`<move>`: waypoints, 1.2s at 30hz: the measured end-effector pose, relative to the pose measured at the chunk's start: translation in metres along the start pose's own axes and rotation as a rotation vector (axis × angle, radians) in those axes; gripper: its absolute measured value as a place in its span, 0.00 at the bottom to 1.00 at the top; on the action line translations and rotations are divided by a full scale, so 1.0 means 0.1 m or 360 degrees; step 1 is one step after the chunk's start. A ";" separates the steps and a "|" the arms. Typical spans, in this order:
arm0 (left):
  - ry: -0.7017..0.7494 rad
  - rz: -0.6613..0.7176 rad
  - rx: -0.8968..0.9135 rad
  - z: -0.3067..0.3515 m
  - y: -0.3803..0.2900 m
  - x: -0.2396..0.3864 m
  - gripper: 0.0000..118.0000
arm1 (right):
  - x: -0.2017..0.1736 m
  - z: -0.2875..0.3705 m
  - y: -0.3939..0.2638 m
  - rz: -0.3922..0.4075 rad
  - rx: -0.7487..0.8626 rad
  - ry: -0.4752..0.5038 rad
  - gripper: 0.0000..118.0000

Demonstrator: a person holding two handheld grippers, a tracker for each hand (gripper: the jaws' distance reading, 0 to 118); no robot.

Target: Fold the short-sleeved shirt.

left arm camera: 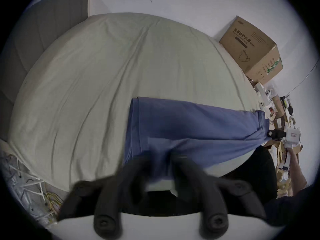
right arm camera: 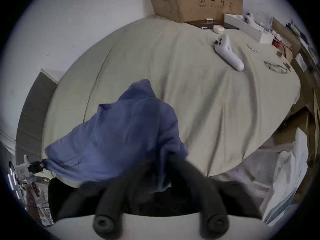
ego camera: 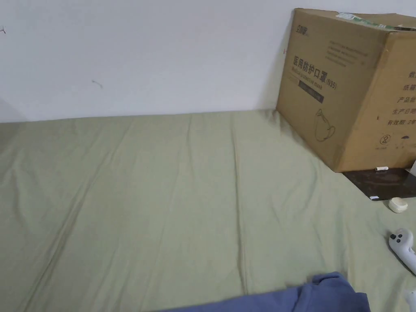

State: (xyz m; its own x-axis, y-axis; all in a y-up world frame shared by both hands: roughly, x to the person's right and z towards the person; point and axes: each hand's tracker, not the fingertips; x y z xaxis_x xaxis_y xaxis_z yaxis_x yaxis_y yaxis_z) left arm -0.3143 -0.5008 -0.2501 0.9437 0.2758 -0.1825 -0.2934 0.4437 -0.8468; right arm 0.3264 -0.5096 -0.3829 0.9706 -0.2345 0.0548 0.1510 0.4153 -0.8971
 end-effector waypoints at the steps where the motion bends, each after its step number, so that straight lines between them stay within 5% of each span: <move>1: 0.0016 0.0001 0.0025 0.03 0.01 0.01 0.45 | -0.07 0.04 -0.01 0.0020 0.0048 -0.0049 0.34; 3: 0.0000 0.0019 0.0073 0.09 0.05 0.04 0.92 | -0.23 0.13 0.04 0.0077 0.0115 -0.0058 1.00; 4: -0.0020 0.0022 0.0141 0.15 0.08 0.10 1.00 | -0.32 0.29 0.05 0.0139 0.0198 -0.0036 0.97; 12: 0.0109 -0.0080 0.0621 0.54 0.39 0.78 1.00 | -1.54 0.59 0.24 0.0452 0.0507 -0.0003 0.97; 14: 0.0190 -0.0135 0.0676 0.47 0.45 0.92 0.88 | -1.77 0.56 0.21 0.0500 0.0644 -0.0035 0.91; 15: 0.0209 -0.0155 0.0694 0.45 0.46 0.97 0.63 | -1.85 0.54 0.20 0.0526 0.0682 -0.0038 0.77; 17: 0.0274 -0.0219 0.0694 0.36 0.49 1.09 0.03 | -2.02 0.46 0.18 0.0609 0.0714 -0.0077 0.20; 18: 0.0321 -0.0239 0.0681 0.30 0.49 1.14 0.00 | -2.09 0.41 0.17 0.0635 0.0701 -0.0142 0.01; 28: 0.0311 -0.0193 0.0679 0.16 0.51 1.29 0.00 | -2.26 0.30 0.15 0.0551 0.0629 -0.0135 0.01; 30: 0.0068 -0.0089 0.0618 0.17 0.57 1.08 0.00 | -2.22 0.32 0.16 0.0547 0.0613 -0.0100 0.01; 35: -0.1150 0.0502 0.0122 -0.09 0.71 -0.18 0.01 | -2.05 0.41 0.18 0.0486 0.0574 0.0011 0.01; 36: -0.1315 0.0487 0.0071 -0.16 0.68 -0.39 0.01 | -2.03 0.41 0.18 0.0482 0.0562 0.0016 0.01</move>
State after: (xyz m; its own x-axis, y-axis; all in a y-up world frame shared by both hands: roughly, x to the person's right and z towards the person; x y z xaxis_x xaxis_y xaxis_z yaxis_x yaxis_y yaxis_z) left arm -0.3687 -0.4946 -0.3084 0.4156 0.9088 0.0365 -0.5372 0.2777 -0.7965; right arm 0.1399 -0.4182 -0.3918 0.9792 -0.0644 -0.1922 -0.0824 0.7398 -0.6677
